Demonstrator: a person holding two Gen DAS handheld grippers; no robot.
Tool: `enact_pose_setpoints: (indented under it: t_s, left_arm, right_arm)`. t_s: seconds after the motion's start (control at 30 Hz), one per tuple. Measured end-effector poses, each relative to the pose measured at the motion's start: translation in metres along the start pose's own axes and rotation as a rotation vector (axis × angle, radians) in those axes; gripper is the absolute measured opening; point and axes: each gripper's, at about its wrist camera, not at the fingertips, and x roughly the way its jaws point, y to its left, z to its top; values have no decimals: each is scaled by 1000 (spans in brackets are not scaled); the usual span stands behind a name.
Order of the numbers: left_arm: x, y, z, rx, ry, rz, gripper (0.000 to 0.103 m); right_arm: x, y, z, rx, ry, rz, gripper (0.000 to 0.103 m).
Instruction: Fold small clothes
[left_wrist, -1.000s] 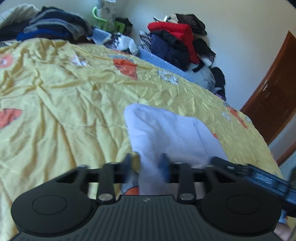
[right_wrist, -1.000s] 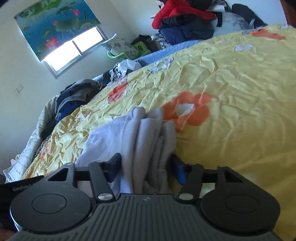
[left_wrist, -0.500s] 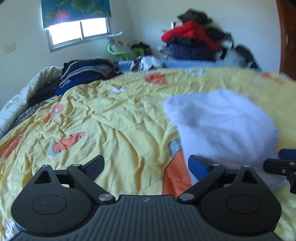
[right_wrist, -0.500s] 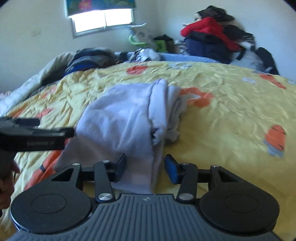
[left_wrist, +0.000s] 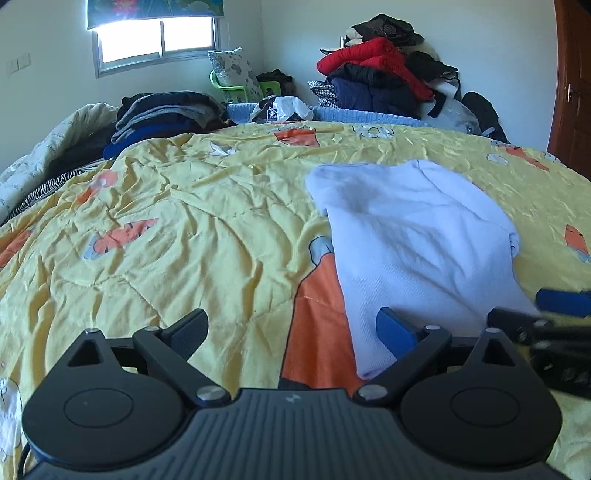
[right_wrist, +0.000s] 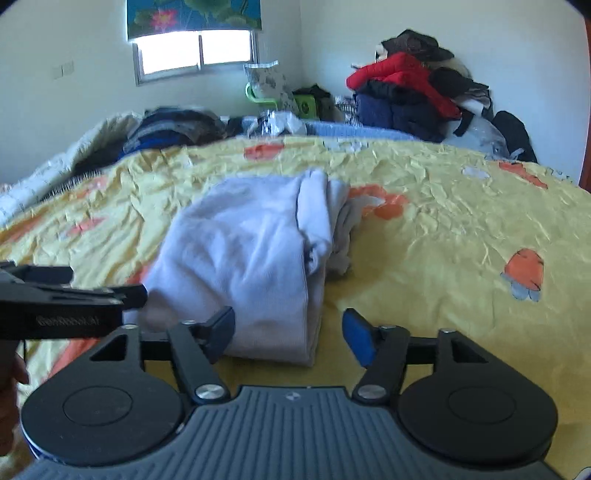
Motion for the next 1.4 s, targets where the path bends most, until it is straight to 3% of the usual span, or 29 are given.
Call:
enact_pose_setpoints:
  t_s: [0.2,0.7,1.13,1.4]
  left_arm:
    - [-6,-2,-7,0,6,-5,98]
    - [-20,-4,-22,-17,28,-22,98]
    - [-32,4,-33,-42,34,-15,99]
    - [-34,9,-46,-43,44,-4,99]
  right_arm:
    - [-2,-7,-6,66,3,-19,76]
    - [-17,-1,-20,31,1,-60,95]
    - [-31,2,-28,43,2,-56,97]
    - [-42,6,-33,42,-35,-101,99]
